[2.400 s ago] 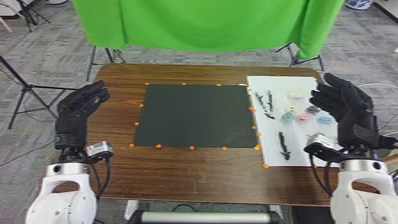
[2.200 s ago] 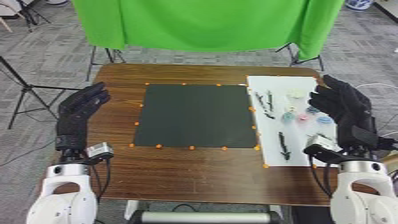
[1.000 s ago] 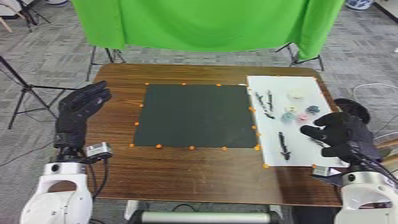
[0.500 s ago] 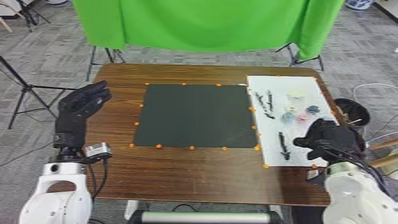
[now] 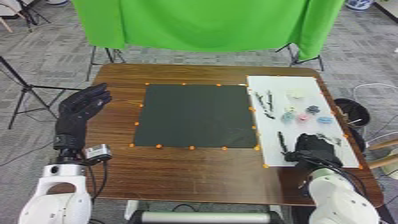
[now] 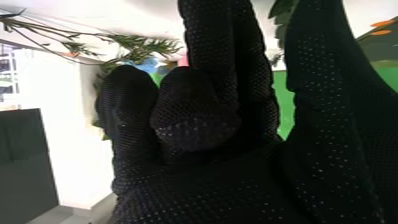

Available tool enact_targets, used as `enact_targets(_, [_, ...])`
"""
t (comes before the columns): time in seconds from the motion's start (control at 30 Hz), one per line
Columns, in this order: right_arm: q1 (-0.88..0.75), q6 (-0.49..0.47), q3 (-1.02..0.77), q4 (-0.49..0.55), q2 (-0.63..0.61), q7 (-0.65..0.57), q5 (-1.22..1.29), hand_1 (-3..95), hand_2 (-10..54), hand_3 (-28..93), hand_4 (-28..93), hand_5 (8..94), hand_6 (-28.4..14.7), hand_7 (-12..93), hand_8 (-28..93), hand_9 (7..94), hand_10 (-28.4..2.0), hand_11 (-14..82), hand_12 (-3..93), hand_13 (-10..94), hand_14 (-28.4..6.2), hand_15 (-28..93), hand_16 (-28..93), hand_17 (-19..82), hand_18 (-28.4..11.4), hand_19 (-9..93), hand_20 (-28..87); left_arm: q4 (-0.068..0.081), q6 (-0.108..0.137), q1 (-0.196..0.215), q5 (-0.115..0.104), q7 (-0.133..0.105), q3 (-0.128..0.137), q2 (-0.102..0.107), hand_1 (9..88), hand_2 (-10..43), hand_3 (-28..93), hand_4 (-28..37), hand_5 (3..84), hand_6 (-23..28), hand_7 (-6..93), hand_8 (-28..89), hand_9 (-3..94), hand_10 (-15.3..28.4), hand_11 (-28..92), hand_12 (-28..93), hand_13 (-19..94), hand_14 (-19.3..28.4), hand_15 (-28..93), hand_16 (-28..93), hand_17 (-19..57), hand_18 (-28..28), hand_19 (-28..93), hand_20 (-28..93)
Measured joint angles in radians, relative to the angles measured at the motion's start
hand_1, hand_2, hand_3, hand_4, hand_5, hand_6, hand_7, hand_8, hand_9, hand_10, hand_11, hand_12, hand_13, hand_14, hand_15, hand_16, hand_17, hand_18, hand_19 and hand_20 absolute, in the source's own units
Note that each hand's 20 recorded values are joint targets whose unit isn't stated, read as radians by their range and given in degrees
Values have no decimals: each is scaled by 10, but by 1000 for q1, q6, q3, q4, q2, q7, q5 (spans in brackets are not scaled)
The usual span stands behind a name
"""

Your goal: Arrange flowers

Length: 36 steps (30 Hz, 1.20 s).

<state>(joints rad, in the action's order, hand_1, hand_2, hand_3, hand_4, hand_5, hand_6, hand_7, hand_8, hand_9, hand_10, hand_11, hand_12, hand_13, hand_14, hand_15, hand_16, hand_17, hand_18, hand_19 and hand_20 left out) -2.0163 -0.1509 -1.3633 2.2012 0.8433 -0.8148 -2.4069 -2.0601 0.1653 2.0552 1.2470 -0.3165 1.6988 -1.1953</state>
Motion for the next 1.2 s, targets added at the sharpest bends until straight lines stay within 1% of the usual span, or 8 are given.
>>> enact_targets(0.67, [57, -61, -17, 14, 17, -33, 56, 356, -95, 624, -224, 733, -43, 185, -64, 823, -142, 257, 252, 886, -18, 630, 414, 639, -136, 932, 617, -1, -1, 2, -5, 9, -6, 0, 345, -80, 649, -171, 504, 33, 170, -83, 487, 133, 208, 101, 389, 173, 295, -11, 82, 145, 248, 266])
enact_targets(1.07, [124, -81, 43, -42, 35, -58, 55, 367, -95, 621, -218, 737, -47, 185, -59, 829, -143, 263, 255, 890, -16, 626, 410, 641, -131, 932, 602, 0, -9, 0, -5, 16, -10, -2, 347, -79, 646, -170, 504, 34, 168, -82, 487, 133, 209, 101, 390, 172, 294, -10, 81, 146, 247, 265])
enact_targets(1.2, [133, -79, 52, -48, 42, -68, 46, 403, -95, 629, -217, 738, -47, 188, -57, 841, -142, 273, 256, 899, -12, 615, 404, 655, -119, 932, 576, 0, -9, 1, -5, 17, -10, -3, 346, -80, 648, -170, 504, 34, 167, -82, 487, 133, 209, 101, 389, 173, 293, -10, 81, 146, 246, 264])
